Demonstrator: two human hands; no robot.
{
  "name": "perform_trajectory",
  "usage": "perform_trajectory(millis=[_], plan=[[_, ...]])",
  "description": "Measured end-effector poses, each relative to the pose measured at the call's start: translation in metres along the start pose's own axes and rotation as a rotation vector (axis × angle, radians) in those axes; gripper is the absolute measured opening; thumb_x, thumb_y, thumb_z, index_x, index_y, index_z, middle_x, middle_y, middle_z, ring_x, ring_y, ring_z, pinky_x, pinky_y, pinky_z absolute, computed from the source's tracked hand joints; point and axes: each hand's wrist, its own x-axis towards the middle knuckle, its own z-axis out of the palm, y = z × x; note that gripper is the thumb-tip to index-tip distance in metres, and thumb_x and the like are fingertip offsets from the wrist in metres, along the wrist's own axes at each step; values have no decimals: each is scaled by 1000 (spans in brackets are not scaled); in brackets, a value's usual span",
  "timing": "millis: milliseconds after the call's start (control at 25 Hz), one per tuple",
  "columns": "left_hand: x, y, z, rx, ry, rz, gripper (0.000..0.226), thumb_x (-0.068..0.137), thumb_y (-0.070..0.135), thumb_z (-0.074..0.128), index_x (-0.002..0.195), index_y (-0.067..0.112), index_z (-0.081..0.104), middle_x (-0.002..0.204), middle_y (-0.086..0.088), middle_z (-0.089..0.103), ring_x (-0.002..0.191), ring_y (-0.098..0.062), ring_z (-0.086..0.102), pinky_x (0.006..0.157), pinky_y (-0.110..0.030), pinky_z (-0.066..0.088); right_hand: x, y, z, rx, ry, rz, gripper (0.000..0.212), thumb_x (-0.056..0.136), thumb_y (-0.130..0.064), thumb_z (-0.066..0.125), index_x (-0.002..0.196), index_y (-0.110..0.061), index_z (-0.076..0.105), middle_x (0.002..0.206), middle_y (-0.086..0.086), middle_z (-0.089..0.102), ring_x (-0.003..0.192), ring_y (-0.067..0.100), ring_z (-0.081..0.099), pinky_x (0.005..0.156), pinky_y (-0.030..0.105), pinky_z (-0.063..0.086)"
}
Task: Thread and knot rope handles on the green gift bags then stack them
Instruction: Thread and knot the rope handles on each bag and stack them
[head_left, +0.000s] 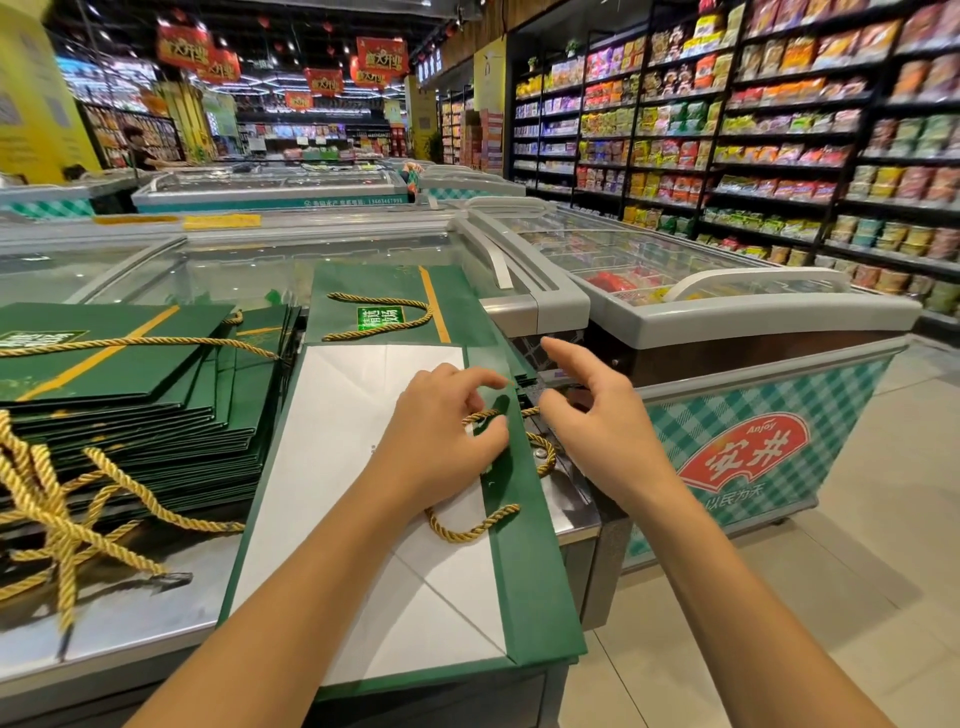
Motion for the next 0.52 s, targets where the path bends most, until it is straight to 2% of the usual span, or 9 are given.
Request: perform_trajectory(millis=[120,200,280,360,440,520], plan=[[2,-9,-7,-49,37,-51,33,83,17,71,115,24,68,96,5,54,88,-8,52,76,-13,41,2,-2,2,-181,-169,-45,50,91,-34,69,140,-36,59,158,-17,39,140,1,39,113,24,34],[2,-8,-12,-49,31,-87,27,83,14,71,109,23,72,98,4,57,86,-5,55,74,-11,43,4,-3,3,-283,-236,-43,58,85,-48,76,139,-36,59,161,-13,35,145,7,37,118,31,32],[1,-5,-15,-25,32,-94,25,86,9,68,106,22,74,103,3,60,89,-6,58,81,-16,49,4,-4,3,-300,-250,-29,69,78,-58,79,140,-36,59,160,-10,39,143,7,39,118,31,33],[-1,-3,-20,85,19,-100,29,87,5,65,108,24,73,111,3,60,104,-14,55,93,-28,48,4,-5,1,-290,-256,-18,75,74,-61,80,142,-36,57,157,-10,42,140,6,42,113,26,34],[-4,-3,-30,316,41,-171,28,90,13,63,110,31,69,117,6,57,115,-19,45,93,-33,33,4,-6,1,-275,-268,-2,75,76,-58,81,143,-36,55,153,-13,46,129,2,45,104,22,35],[-10,-4,-44,490,88,-312,22,89,33,62,111,33,63,118,6,53,115,-21,40,85,-35,20,3,-7,1,-260,-271,5,74,78,-56,81,143,-36,53,148,-15,50,119,-2,44,100,21,37]])
